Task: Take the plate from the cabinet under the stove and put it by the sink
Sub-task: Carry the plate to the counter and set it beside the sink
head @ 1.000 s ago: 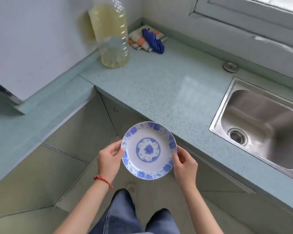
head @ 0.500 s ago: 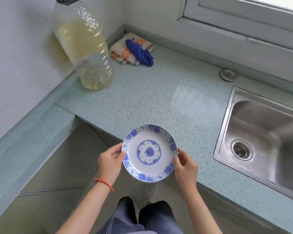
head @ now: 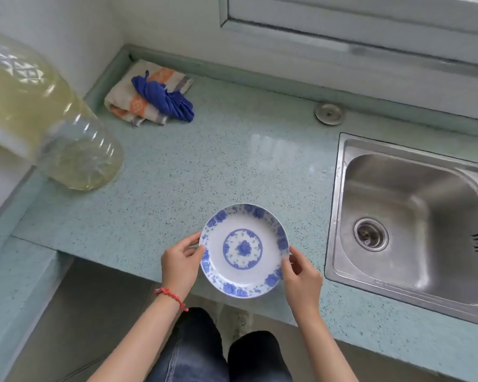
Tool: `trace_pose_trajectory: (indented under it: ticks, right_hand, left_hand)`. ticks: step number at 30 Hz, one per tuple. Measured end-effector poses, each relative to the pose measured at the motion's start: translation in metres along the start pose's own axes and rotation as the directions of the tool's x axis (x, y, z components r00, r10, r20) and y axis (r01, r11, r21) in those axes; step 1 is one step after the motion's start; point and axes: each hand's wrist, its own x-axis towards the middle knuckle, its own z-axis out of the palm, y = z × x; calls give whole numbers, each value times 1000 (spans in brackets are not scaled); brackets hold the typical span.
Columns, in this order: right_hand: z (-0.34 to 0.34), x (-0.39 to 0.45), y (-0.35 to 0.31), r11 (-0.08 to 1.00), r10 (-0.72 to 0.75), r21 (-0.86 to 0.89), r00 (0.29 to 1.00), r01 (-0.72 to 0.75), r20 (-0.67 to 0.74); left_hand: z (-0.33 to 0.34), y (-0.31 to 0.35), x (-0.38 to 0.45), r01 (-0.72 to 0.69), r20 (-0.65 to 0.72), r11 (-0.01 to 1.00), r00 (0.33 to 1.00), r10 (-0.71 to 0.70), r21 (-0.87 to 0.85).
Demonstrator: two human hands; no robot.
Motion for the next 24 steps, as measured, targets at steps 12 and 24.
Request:
trace_pose_trajectory:
  ticks: [12,24]
  right_hand:
    - [41,68,-23,996,57,-69,993,-64,-103]
    - [61,158,-51,993,-17,-114,982,-5,-186]
  left_hand:
    - [20,20,99,-42,58,998,998,39,52]
    - [51,58,186,-95,103,995,991,90,43]
